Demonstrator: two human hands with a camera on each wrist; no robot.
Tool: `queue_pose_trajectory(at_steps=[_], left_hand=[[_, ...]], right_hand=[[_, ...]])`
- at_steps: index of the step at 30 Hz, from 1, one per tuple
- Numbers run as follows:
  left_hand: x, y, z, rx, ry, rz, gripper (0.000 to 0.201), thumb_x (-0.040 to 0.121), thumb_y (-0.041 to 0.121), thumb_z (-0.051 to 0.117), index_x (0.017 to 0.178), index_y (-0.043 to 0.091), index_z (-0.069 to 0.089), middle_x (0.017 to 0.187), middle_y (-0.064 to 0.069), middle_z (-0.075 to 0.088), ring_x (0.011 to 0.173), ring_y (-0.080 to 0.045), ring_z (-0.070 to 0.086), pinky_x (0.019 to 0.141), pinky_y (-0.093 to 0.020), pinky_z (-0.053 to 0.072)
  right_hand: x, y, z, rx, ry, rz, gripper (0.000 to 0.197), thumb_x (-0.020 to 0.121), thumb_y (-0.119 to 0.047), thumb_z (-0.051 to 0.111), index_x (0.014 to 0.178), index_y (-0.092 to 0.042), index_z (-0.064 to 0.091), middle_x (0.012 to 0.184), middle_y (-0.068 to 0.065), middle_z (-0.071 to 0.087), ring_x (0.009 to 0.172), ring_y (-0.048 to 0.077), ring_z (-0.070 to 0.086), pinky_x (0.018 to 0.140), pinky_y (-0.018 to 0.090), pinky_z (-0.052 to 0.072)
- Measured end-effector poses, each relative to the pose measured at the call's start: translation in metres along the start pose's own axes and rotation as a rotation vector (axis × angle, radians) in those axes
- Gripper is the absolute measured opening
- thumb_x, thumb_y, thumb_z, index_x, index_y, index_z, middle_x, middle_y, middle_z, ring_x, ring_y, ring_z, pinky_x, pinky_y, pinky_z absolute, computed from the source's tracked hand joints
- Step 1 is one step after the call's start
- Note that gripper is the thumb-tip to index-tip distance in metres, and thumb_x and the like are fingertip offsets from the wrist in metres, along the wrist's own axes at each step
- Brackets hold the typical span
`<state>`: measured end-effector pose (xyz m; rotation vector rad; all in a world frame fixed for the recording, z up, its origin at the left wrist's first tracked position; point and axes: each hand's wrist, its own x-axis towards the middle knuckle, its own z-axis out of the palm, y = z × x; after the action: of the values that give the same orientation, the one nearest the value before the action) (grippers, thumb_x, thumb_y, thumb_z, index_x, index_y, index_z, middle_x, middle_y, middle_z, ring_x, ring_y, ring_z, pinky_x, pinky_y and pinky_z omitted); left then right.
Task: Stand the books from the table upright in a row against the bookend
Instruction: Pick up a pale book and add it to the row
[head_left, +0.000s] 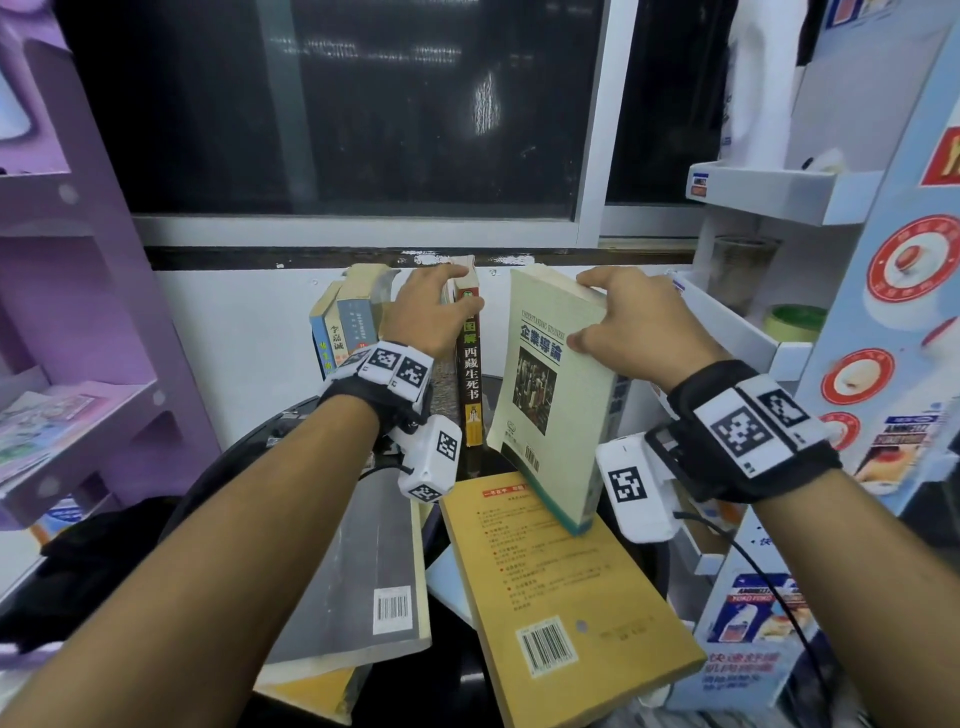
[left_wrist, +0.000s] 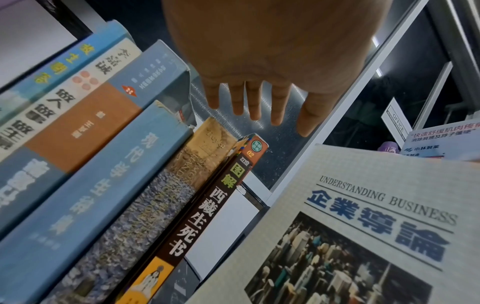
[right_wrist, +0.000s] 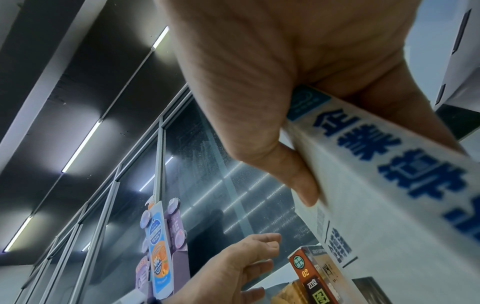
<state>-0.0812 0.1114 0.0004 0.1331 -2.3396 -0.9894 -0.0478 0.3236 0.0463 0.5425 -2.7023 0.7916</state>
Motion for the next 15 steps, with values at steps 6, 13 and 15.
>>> queue_pose_trajectory(at_steps=[6,13,15], left_hand=[[0.021,-0.002,0.004,-0.031,-0.023,-0.028,0.046,0.091,0.036,0.058,0.135,0.027,0.049,0.148,-0.002,0.039,0.133,-0.021,0.038,0.106,-0.040,0.032],[0.043,-0.009,0.008,-0.023,-0.072,-0.015,0.047,0.093,0.034,0.057,0.138,0.026,0.047,0.151,0.001,0.035,0.137,-0.019,0.033,0.109,-0.038,0.027],[0.048,-0.014,0.011,-0.024,-0.093,-0.002,0.047,0.093,0.033,0.057,0.138,0.025,0.047,0.151,0.000,0.035,0.138,-0.019,0.032,0.111,-0.039,0.026]], right_hand=[[0.025,0.002,0.011,-0.012,0.019,0.029,0.050,0.087,-0.016,0.064,0.135,-0.022,0.049,0.119,0.009,0.062,0.104,0.028,0.061,0.078,0.036,0.051],[0.056,0.003,0.033,-0.013,0.073,0.057,0.046,0.086,-0.019,0.066,0.130,-0.018,0.051,0.120,0.011,0.062,0.103,0.032,0.062,0.076,0.040,0.053],[0.066,0.003,0.041,0.000,0.085,0.071,0.045,0.086,-0.019,0.065,0.129,-0.017,0.052,0.120,0.012,0.062,0.103,0.033,0.062,0.079,0.042,0.055]])
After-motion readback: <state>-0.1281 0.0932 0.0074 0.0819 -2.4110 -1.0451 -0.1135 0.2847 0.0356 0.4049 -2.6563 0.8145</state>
